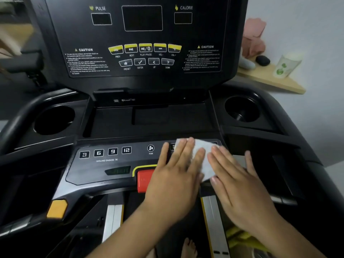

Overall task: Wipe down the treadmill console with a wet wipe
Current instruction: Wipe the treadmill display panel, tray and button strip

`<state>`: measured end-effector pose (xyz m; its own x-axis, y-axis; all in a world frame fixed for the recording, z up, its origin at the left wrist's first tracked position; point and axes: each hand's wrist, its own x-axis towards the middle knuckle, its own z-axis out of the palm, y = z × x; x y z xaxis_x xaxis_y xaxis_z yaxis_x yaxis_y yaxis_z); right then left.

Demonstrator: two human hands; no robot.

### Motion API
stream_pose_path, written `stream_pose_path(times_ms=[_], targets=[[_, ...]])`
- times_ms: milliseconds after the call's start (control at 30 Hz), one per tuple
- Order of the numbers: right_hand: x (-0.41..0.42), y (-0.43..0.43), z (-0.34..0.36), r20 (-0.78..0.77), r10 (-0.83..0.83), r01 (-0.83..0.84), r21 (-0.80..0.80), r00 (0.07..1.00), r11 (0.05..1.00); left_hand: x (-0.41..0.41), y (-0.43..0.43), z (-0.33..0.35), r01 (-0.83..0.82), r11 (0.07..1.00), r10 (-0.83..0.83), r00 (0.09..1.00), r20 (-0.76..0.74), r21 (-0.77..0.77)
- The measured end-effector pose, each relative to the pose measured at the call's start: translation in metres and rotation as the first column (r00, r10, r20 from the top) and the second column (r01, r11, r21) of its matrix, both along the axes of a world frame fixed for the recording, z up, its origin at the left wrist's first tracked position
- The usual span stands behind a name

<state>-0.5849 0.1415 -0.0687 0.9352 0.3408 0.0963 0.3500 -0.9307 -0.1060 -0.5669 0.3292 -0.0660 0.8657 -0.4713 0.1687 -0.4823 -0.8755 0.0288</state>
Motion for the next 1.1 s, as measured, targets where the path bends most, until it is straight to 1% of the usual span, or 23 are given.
stream_pose_path(times_ms=[100, 167, 233, 400, 533, 633, 700, 767, 800, 867, 900, 967, 1000, 1033, 1100], targets=[[0.035, 0.007, 0.006, -0.005, -0.030, 0.030, 0.027, 1.000, 0.999, 0.030, 0.001, 0.003, -0.032, 0.999, 0.032, 0.999, -0.020, 0.011], [0.036, 0.008, 0.004, -0.012, -0.016, 0.017, 0.023, 1.000, 1.000, 0.031, 0.006, 0.002, -0.026, 0.999, 0.027, 0.999, -0.022, 0.019], [0.021, 0.006, 0.001, 0.001, 0.015, -0.015, 0.017, 1.000, 1.000, 0.016, 0.010, 0.000, -0.003, 1.000, 0.003, 1.000, -0.013, 0.018], [-0.029, -0.008, -0.009, 0.021, 0.107, -0.108, 0.025, 0.994, 0.994, -0.032, 0.011, -0.005, 0.041, 0.999, -0.041, 0.998, -0.054, 0.007], [0.007, -0.003, 0.003, -0.015, 0.024, -0.024, -0.029, 1.000, 0.999, -0.002, 0.003, 0.001, -0.006, 0.998, 0.008, 1.000, -0.029, 0.058], [0.042, 0.014, 0.011, -0.054, -0.041, 0.040, -0.022, 0.998, 0.999, 0.030, 0.001, 0.005, -0.082, 0.994, 0.086, 0.995, -0.043, 0.073], [0.044, 0.020, 0.012, -0.051, -0.029, 0.028, -0.010, 0.998, 1.000, 0.032, 0.005, 0.004, -0.081, 0.995, 0.085, 0.995, -0.059, 0.057], [0.024, 0.017, 0.006, -0.022, 0.039, -0.040, -0.011, 0.999, 0.999, 0.016, 0.014, 0.004, -0.043, 0.999, 0.044, 0.998, -0.051, 0.013], [0.010, 0.013, 0.003, -0.005, 0.086, -0.086, 0.019, 0.996, 0.996, 0.005, 0.019, 0.004, -0.013, 1.000, 0.012, 0.999, -0.046, -0.018], [-0.010, 0.003, -0.003, 0.043, 0.147, -0.151, 0.144, 0.988, 0.978, -0.009, 0.028, 0.002, 0.054, 0.996, -0.057, 0.998, -0.033, -0.065], [-0.012, -0.001, -0.003, 0.084, 0.142, -0.157, 0.221, 0.986, 0.963, -0.009, 0.031, 0.001, 0.094, 0.992, -0.097, 0.995, -0.026, -0.088], [0.000, -0.001, 0.004, 0.170, 0.036, -0.094, 0.348, 0.985, 0.933, 0.004, 0.035, 0.004, 0.150, 0.972, -0.159, 0.986, -0.039, -0.181], [0.011, 0.001, 0.011, 0.191, -0.041, -0.035, 0.379, 0.981, 0.925, 0.012, 0.037, 0.008, 0.162, 0.951, -0.186, 0.980, -0.071, -0.263], [0.022, 0.005, 0.019, 0.191, -0.103, 0.024, 0.378, 0.976, 0.925, 0.019, 0.038, 0.012, 0.170, 0.926, -0.213, 0.972, -0.096, -0.336], [0.038, 0.016, 0.027, 0.142, -0.146, 0.094, 0.324, 0.979, 0.941, 0.030, 0.041, 0.017, 0.164, 0.905, -0.211, 0.974, -0.079, -0.391]])
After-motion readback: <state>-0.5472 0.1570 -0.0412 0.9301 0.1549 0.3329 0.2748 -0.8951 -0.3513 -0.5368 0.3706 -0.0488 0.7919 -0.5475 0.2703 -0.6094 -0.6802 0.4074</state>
